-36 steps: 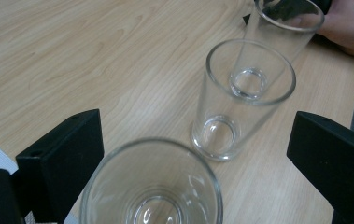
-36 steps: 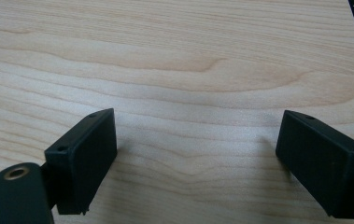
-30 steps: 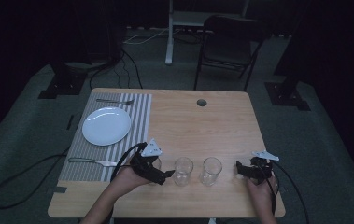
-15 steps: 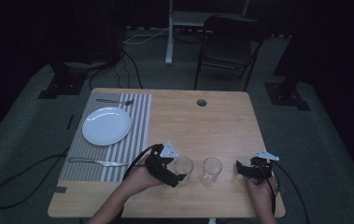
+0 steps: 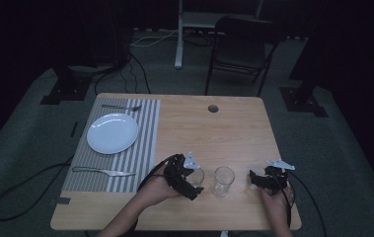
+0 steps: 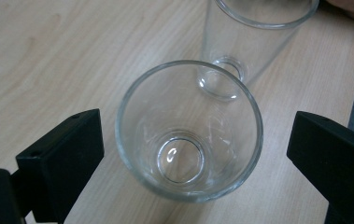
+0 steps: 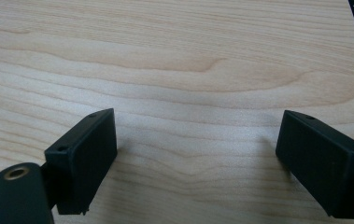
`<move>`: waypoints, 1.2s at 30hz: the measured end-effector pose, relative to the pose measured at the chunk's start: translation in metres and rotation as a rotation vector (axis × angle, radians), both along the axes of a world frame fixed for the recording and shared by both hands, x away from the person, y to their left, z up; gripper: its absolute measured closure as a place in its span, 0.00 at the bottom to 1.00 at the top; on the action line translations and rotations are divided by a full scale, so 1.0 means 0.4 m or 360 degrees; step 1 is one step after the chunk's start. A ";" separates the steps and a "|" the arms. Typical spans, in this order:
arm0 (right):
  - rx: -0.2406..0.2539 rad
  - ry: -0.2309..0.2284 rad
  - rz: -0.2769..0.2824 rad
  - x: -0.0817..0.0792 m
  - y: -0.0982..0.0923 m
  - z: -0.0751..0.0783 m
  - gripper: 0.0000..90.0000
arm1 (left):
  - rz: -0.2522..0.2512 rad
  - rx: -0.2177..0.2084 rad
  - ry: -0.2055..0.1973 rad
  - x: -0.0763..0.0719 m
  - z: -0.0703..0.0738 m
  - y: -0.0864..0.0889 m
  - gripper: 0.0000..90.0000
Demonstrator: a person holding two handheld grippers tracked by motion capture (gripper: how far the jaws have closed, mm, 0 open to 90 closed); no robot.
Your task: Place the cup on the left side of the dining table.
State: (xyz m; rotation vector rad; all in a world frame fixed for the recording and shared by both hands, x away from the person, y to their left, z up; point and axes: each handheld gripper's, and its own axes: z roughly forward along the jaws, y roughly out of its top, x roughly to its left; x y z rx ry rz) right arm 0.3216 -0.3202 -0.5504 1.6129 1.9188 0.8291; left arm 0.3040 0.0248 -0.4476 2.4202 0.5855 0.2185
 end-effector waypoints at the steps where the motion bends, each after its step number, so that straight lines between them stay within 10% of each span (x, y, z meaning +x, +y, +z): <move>1: 0.0000 0.0000 0.0000 0.000 0.000 0.000 0.13 | 0.0002 0.0022 -0.0002 0.000 -0.001 -0.005 0.05; 12: -0.0001 -0.0001 0.0001 0.000 0.000 0.000 0.14 | 0.0001 0.0254 0.0018 0.014 -0.003 -0.039 0.30; 36: -0.0001 -0.0001 0.0001 0.000 0.000 0.000 0.14 | -0.0022 0.0184 0.0086 0.042 0.018 -0.032 0.32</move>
